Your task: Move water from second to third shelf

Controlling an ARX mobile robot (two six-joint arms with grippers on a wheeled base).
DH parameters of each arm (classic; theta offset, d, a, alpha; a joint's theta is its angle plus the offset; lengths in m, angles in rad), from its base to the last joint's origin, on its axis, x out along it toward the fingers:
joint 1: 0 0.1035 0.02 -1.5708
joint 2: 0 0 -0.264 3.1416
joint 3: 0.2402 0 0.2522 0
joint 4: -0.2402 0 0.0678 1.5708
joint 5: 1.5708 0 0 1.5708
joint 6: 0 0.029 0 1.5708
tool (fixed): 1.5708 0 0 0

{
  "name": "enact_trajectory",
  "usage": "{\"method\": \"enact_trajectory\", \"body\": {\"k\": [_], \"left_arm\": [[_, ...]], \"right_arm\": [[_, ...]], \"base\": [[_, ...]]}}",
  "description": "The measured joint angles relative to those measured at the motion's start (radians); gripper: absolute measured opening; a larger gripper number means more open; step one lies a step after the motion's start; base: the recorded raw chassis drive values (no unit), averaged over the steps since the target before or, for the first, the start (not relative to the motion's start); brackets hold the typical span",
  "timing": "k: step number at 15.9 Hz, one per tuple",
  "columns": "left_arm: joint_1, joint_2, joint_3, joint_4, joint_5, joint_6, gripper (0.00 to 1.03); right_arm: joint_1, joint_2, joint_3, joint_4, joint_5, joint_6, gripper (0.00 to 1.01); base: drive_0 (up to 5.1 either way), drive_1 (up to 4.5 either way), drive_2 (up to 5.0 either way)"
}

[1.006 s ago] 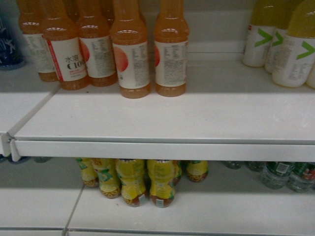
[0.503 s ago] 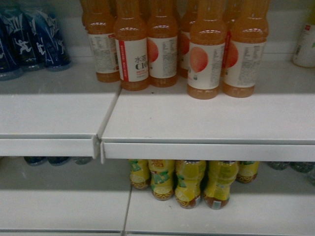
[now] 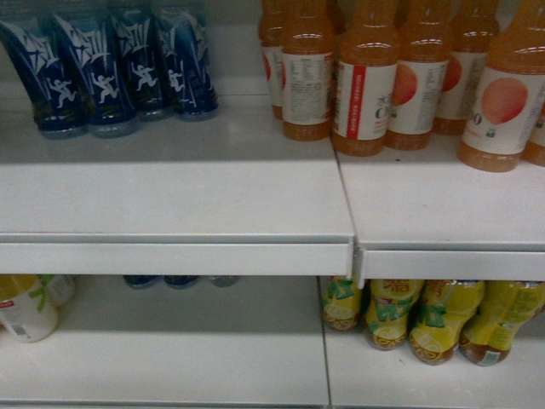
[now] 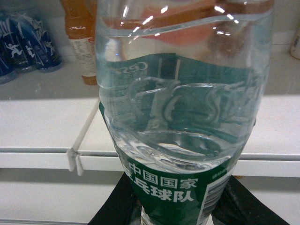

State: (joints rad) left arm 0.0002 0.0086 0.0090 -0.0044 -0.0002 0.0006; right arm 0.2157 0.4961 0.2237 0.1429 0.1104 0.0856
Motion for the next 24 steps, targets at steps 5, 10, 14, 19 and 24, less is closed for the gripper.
{"method": "enact_trajectory", "body": {"k": [5,10,14,19,24], "left_arm": [[0.0,0.0,0.0,0.002,0.0,0.0,0.98],[0.0,0.0,0.0,0.001,0.0,0.0,0.98],[0.0,0.0,0.0,0.0,0.0,0.0,0.98],[0.0,0.0,0.0,-0.001,0.0,0.0,0.98],[0.0,0.0,0.0,0.002,0.0,0.0,0.98]], "right_arm": [[0.0,-0.001,0.0,0.0,0.001,0.0,0.32],[0.0,0.001,0.0,0.0,0.003,0.0,0.32],[0.0,0.0,0.0,-0.002,0.001,0.0,0.32],[0.0,0.0,-0.001,0.0,0.001,0.0,0.32],[0.0,0.001,-0.001,-0.001,0.0,0.0,0.32]], "base": [[-5.0,2.45,2.4],[-5.0,2.46,2.5],[-5.0,2.44,2.4],[-5.0,2.43,2.4],[-4.9,2.48,2.5]]}}
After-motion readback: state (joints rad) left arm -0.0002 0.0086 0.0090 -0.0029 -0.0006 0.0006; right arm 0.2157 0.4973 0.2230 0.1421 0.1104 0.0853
